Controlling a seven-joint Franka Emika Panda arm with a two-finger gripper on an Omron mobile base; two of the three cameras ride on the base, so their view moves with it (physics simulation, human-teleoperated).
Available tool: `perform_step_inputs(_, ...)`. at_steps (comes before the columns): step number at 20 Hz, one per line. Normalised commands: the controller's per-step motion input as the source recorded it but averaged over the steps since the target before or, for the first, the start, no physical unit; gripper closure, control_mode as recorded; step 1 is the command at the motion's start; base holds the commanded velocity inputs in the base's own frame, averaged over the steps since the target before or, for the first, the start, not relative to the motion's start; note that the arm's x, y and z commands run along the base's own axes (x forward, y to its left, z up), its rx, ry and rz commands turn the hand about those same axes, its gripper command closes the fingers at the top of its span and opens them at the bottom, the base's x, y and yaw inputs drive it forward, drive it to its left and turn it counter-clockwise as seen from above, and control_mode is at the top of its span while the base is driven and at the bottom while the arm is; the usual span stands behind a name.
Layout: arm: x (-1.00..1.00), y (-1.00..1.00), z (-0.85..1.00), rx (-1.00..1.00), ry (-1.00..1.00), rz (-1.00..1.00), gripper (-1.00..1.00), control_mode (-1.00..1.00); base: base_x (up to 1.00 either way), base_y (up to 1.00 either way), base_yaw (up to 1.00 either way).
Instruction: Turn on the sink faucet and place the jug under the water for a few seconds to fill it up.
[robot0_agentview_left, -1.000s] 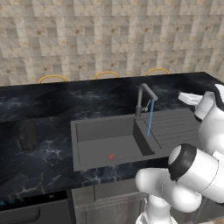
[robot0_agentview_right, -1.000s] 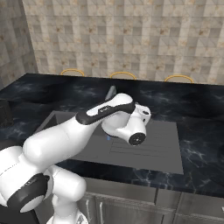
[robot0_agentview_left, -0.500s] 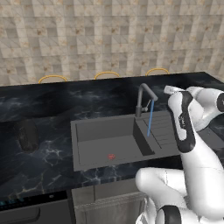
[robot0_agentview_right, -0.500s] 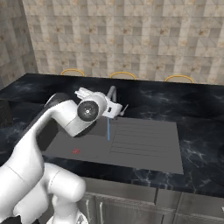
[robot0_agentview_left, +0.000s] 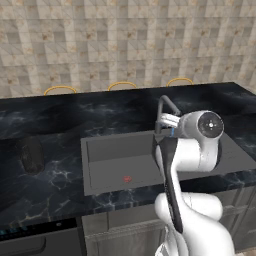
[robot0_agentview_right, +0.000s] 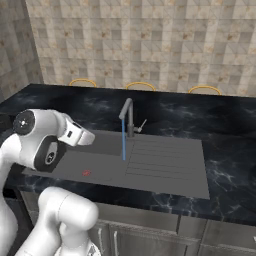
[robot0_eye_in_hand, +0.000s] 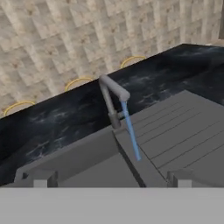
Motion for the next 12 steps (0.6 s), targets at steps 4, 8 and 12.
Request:
perform_step_inputs(4,-0.4,1.0,-0.26,-0.05,0.13,-0.07,-1.0,-1.0,0.0,0.0,0.0)
perform_step_inputs(8,-0.03,1.0,-0.16,-0.06,0.15,-0.01,-1.0,-1.0,0.0,0.0,0.0)
perform_step_inputs(12,0.0,0.75,-0.24,-0.02,0.07,0.01,-1.0,-1.0,0.0,0.0,0.0)
